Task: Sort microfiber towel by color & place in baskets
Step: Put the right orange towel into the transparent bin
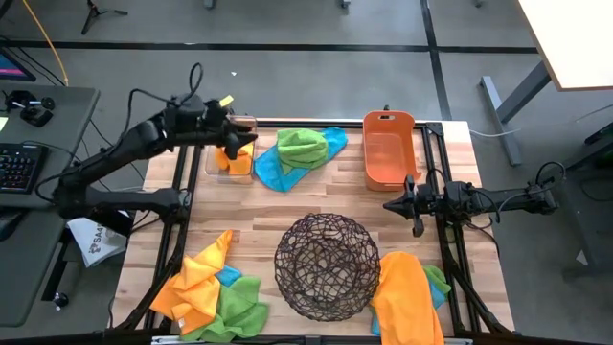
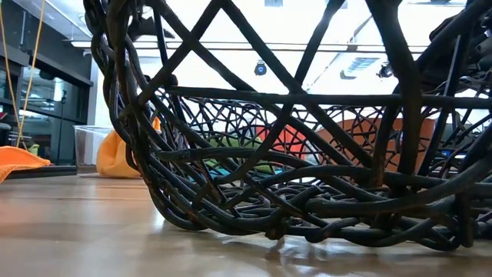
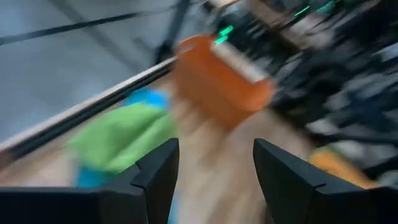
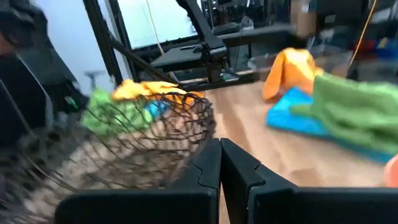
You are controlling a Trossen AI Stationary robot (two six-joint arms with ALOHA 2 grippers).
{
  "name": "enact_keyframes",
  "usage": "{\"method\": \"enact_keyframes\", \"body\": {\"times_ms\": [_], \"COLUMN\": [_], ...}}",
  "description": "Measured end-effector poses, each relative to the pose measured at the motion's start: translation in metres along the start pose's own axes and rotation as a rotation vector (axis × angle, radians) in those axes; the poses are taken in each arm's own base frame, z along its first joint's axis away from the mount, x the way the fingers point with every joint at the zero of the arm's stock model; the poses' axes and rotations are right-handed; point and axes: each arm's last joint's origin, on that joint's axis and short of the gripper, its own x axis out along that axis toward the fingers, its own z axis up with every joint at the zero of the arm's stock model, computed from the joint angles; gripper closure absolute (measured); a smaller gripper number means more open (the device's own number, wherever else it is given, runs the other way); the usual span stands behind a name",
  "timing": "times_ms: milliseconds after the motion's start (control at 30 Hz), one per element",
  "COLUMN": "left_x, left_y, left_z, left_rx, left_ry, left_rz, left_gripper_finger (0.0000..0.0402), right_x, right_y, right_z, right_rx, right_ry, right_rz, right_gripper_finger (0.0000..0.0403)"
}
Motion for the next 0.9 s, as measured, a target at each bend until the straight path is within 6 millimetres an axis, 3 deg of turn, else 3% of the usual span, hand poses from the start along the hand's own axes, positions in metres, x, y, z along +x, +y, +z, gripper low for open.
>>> {"method": "enact_keyframes", "body": {"times_ms": [100, 200, 333, 467, 633, 767, 900], "left_x": [0.006, 0.012, 0.016, 0.011, -0.003, -0.012, -0.024], "left_y": [-0.013, -0.026, -0.045, -0.064, -0.077, -0.077, -0.072], "left_z": [-0.009, -0.019, -0.027, -0.031, -0.027, -0.022, -0.017], "left_rx": [-0.067, -0.148, -0.252, -0.282, -0.265, -0.257, -0.237], "left_ry": [-0.057, -0.092, -0.136, -0.191, -0.303, -0.385, -0.439], "left_rz": [-0.133, -0.253, -0.357, -0.421, -0.489, -0.470, -0.467], "left_gripper_finger": [0.0206, 0.0206, 0.0206, 0.0206, 0.0206, 0.0206, 0.0206], "right_x": [0.000, -0.006, -0.028, -0.047, -0.038, 0.000, 0.046], "right_y": [0.000, 0.003, 0.004, 0.004, 0.011, 0.022, 0.035], "right_z": [0.006, 0.032, 0.068, 0.084, 0.112, 0.144, 0.163], "right_rx": [-0.063, 0.165, 0.404, 0.341, 0.373, 0.386, 0.446], "right_ry": [-0.070, -0.341, -0.772, -1.032, -0.976, -0.814, -0.564], "right_rz": [-0.010, 0.046, 0.156, 0.167, 0.276, 0.292, 0.321], "right_gripper_finger": [0.0402, 0.0402, 0.0402, 0.0402, 0.0402, 0.0402, 0.0402]}}
